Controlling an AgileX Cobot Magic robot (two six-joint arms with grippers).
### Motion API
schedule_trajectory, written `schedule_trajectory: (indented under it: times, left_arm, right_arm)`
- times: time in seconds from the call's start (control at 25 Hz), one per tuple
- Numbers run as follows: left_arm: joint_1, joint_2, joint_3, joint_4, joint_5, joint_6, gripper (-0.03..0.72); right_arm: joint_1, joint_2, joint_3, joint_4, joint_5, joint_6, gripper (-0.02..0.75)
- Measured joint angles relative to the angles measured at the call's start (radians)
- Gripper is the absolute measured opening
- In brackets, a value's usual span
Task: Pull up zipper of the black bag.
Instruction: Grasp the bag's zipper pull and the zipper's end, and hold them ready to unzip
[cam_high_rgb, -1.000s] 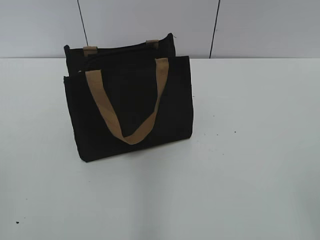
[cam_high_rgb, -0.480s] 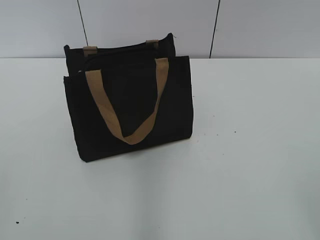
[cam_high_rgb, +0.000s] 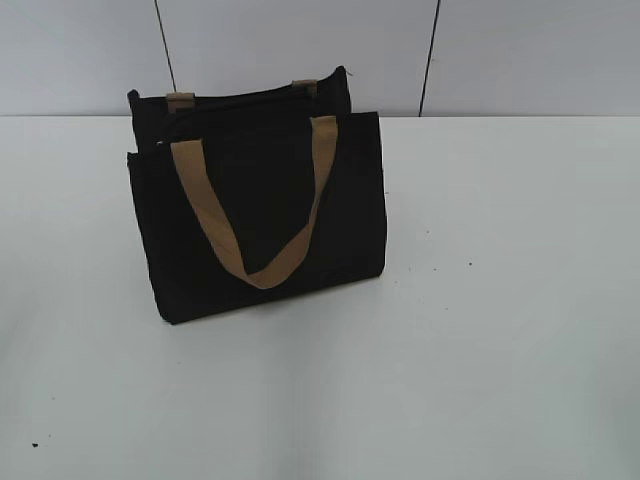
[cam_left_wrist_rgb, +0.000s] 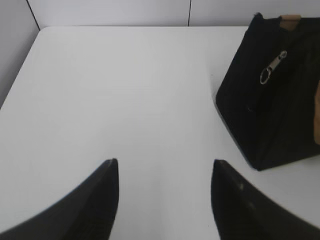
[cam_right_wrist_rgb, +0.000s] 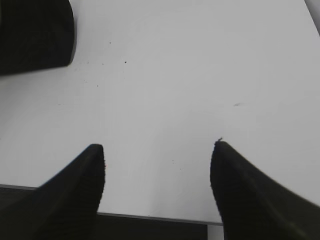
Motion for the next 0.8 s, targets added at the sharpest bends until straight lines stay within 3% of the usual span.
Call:
schedule_trajectory:
  times: [0.12,0.24,0.52,0.6,0.8]
  left_arm:
    - [0.0,0.178,0.0,-0.143,-0.167,0.189,0.451]
    - [0.0,0.363,0.0,-0.388,-0.256,0.433,0.451]
    - [0.023,0.705,-0.011,-1.07,-0.153,1.282,0.451]
    - [0.064,0.792,-0.024,-1.187,-0.061,1.477,0.451]
    - [0.126,1.013,-0.033,-1.36,0.053,1.785,0.451]
  right_arm:
    - [0.0,0.0,0.0,0.0,0.0,0.0,0.505]
    - [0.0,0.0,0.0,0.0,0.0,0.0,0.505]
    - [0.0,0.0,0.0,0.002,0.0,0.0,0.505]
    - [0.0,0.0,0.0,0.002,0.0,0.0,0.505]
    - [0.0,0.0,0.0,0.003,0.0,0.0,0.505]
